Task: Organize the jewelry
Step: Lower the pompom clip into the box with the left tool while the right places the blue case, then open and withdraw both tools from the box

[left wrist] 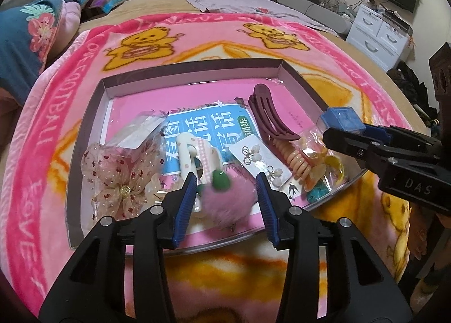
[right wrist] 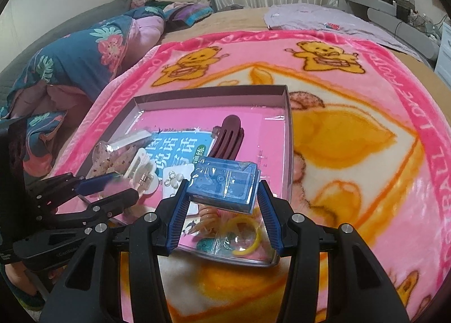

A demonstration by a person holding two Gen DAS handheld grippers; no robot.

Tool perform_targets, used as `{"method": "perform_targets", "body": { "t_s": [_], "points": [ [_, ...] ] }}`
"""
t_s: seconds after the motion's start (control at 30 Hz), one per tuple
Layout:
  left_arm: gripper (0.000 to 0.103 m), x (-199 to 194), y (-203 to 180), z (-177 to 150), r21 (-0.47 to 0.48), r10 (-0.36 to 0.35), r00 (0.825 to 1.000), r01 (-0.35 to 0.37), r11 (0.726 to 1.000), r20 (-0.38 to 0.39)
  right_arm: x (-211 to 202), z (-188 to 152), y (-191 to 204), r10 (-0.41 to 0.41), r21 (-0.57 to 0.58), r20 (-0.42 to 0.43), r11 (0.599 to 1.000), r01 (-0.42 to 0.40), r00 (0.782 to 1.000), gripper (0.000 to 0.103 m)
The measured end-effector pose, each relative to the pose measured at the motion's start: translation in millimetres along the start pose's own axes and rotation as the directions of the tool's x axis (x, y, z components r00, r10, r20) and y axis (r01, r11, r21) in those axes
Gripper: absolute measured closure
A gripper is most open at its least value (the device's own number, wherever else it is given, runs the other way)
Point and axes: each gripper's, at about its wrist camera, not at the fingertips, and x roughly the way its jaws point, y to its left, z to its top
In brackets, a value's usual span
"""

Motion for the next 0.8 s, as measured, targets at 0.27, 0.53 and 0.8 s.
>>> {"method": "perform_targets", "body": {
  "t_s": [0.27,0.53,0.8],
  "points": [
    [0.068,-6,-1,-1,-0.002,0.0,1.0,0.0,1.0,0.008,0,-5,0,0.008,0.011,-0.01,1.0,-0.008,1.0,0.055],
    [0.064,-12,0,-1,-0.011,0.002,1.0,-0.002,1.0,0.013,-5,-9,-2,0.013,0.026,-0.003,1.0,-0.013,1.0,0.053],
    [0.044,-29,1,0,-0.03,0.007,0.999,-0.006,1.0,0.038,-34,-14,-3,-0.014,0.038,0.071,0.999,0.011,0.997,0.032]
  ]
}}
